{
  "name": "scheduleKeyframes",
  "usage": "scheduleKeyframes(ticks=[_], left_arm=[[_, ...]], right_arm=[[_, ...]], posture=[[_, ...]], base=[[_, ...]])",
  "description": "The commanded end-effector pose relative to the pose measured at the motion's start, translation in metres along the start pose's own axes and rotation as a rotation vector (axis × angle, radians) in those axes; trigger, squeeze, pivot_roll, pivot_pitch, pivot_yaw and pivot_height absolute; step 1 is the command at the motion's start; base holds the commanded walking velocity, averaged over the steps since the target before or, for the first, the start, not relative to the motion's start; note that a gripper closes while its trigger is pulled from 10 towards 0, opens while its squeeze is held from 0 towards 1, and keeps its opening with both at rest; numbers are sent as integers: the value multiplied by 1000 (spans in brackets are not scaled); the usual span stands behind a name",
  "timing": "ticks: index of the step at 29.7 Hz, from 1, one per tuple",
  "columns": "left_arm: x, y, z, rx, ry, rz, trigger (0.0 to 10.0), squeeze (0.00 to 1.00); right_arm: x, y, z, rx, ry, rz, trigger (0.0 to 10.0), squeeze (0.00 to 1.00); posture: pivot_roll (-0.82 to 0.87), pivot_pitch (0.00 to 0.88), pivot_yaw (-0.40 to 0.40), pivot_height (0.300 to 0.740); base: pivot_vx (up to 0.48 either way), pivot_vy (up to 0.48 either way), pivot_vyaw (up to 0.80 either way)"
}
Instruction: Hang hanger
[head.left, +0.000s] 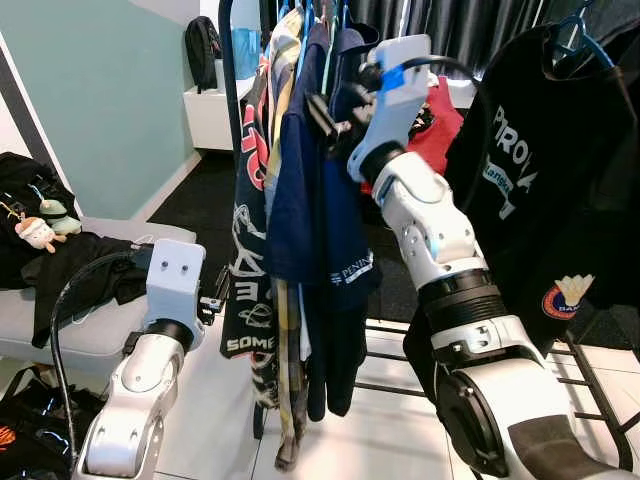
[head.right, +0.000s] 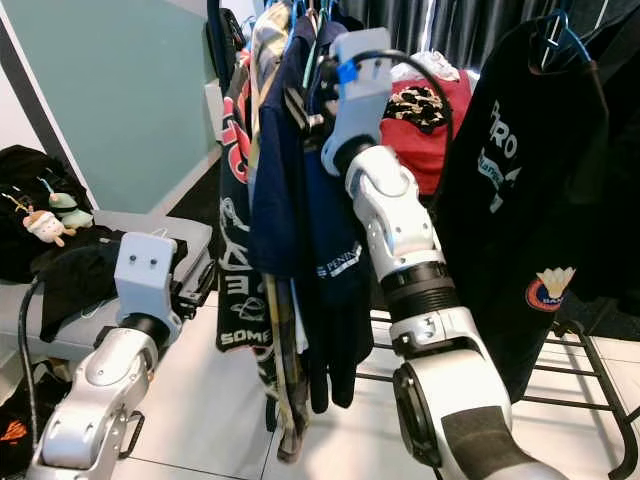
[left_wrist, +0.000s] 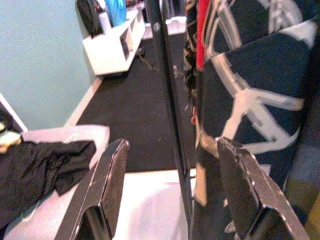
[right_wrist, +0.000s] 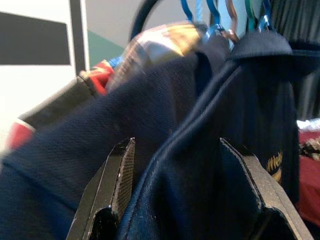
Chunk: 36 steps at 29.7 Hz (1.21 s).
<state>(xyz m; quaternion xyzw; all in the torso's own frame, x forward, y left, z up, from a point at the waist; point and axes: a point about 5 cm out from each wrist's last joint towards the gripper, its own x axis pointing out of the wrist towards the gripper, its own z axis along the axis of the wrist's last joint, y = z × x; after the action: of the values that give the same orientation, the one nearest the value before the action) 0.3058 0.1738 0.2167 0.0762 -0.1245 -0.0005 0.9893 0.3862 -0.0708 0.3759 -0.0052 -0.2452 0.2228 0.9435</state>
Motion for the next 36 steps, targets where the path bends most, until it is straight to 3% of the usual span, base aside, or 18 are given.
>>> scheduleKeyframes(ticks=[1, 2, 4, 6, 8, 10, 15, 20, 23, 36], left_arm=[[-1, -3, -3, -5, 9, 1, 10000, 0], [-1, -3, -3, -5, 9, 1, 10000, 0], [-1, -2, -3, -7, 10, 4, 10000, 0], [-1, -2, -3, -7, 10, 4, 10000, 0], [-1, -2, -3, -7, 10, 4, 10000, 0], [-1, -3, -3, -9, 10, 1, 10000, 0], [0, -4, -4, -11, 12, -5, 10000, 0], [1, -5, -4, -12, 12, -6, 10000, 0], [1, -6, -3, -14, 10, -6, 10000, 0], [0, -5, -3, -13, 12, -4, 10000, 0]], right_arm=[[0, -4, -5, 4, 32, -26, 10000, 0], [0, -4, -5, 4, 32, -26, 10000, 0], [-3, -23, 3, -52, 6, -206, 10000, 0], [-4, -28, 6, -68, -4, -256, 10000, 0], [-4, -28, 6, -68, -4, -256, 10000, 0], [-8, -30, 19, -202, -64, -306, 10000, 0], [-13, -27, 34, -278, -148, -304, 10000, 0], [-13, -26, 36, -275, -160, -281, 10000, 0], [-12, -39, 20, -140, -55, -296, 10000, 0], [-11, -49, -1, -46, 68, -306, 10000, 0]], posture=[[-96, 136, -10, 740], [-96, 136, -10, 740], [-96, 132, -10, 740], [-96, 132, -10, 740], [-96, 132, -10, 740], [-100, 130, -5, 740], [-103, 129, -1, 740], [-102, 128, -1, 740], [-98, 129, -4, 740], [-95, 134, -2, 740]], base=[[0, 0, 0], [0, 0, 0], [0, 0, 0], [0, 0, 0], [0, 0, 0], [0, 0, 0], [0, 0, 0], [0, 0, 0], [0, 0, 0], [0, 0, 0]])
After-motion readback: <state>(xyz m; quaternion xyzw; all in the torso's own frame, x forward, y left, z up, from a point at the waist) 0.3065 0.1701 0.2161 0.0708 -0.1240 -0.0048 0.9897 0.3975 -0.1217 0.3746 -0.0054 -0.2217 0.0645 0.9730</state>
